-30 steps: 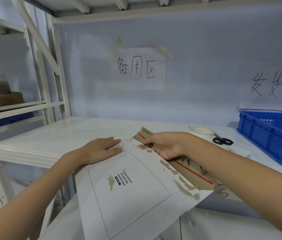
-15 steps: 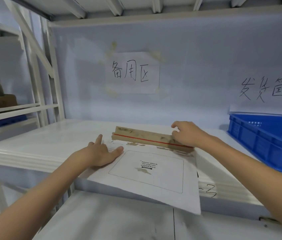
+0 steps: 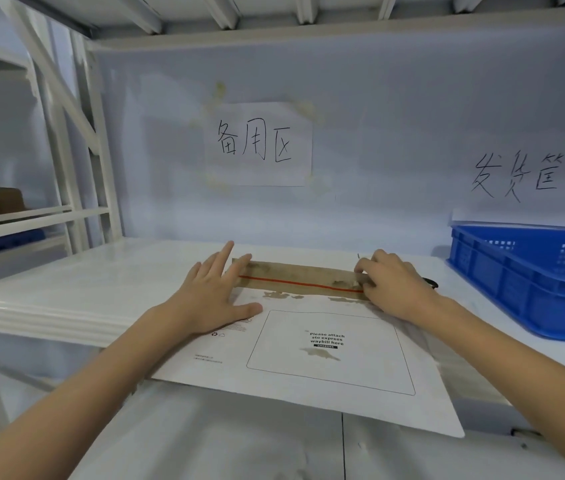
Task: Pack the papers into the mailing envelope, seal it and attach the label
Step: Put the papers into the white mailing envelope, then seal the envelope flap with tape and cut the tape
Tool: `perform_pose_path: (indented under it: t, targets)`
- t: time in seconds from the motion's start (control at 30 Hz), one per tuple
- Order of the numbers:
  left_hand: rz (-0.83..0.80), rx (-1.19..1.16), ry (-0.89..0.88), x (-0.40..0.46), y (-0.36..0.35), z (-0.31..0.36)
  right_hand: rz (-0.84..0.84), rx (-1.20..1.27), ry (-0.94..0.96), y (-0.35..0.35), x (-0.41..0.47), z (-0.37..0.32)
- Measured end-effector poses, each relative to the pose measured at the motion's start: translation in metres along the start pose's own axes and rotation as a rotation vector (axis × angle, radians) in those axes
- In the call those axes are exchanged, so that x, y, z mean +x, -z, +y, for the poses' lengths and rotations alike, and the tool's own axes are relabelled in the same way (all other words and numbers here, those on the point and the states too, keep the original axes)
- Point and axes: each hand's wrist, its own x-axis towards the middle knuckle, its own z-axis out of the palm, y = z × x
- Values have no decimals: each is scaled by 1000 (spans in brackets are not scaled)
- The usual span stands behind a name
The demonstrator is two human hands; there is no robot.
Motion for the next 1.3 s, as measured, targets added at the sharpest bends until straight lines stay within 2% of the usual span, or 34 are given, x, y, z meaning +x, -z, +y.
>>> perform_pose_path:
  t: [0.1,0.23,0.4,0.5,0.63,0.73,0.87,1.03,1.13,1.23,1.3]
  targets:
    - [20,-9,-56,5,-4,-5,108,-100,135,2,-14,-8]
    - [-78,-2,-96,8,-7,-5,12,-5,161,-4,-29,-15]
    - [-193,-76,-84,7,-6,-1,-82,240,18,-5,-15,-1]
    - [-245,-186,-35,6,-8,-3,-56,328,-77,-9,3,15]
    - [-242,-232,-23,6,-12,-7,-72,417,-298,-12,29,33]
    - [-237,-244,-16,7,-13,-7,-151,371,-374,-17,49,45]
    - [-219,-256,-6,8,-13,-5,-268,252,-353,-23,64,54]
    - [-209,-237,9,12,-14,-1,-276,191,-366,-28,69,57]
    - [-211,-227,11,17,-14,5,-208,178,-339,-30,69,61]
    - [-218,-221,3,23,-14,13,-92,357,-318,-24,67,58]
    - [-221,-222,-1,27,-14,18,-86,547,-270,-14,64,44]
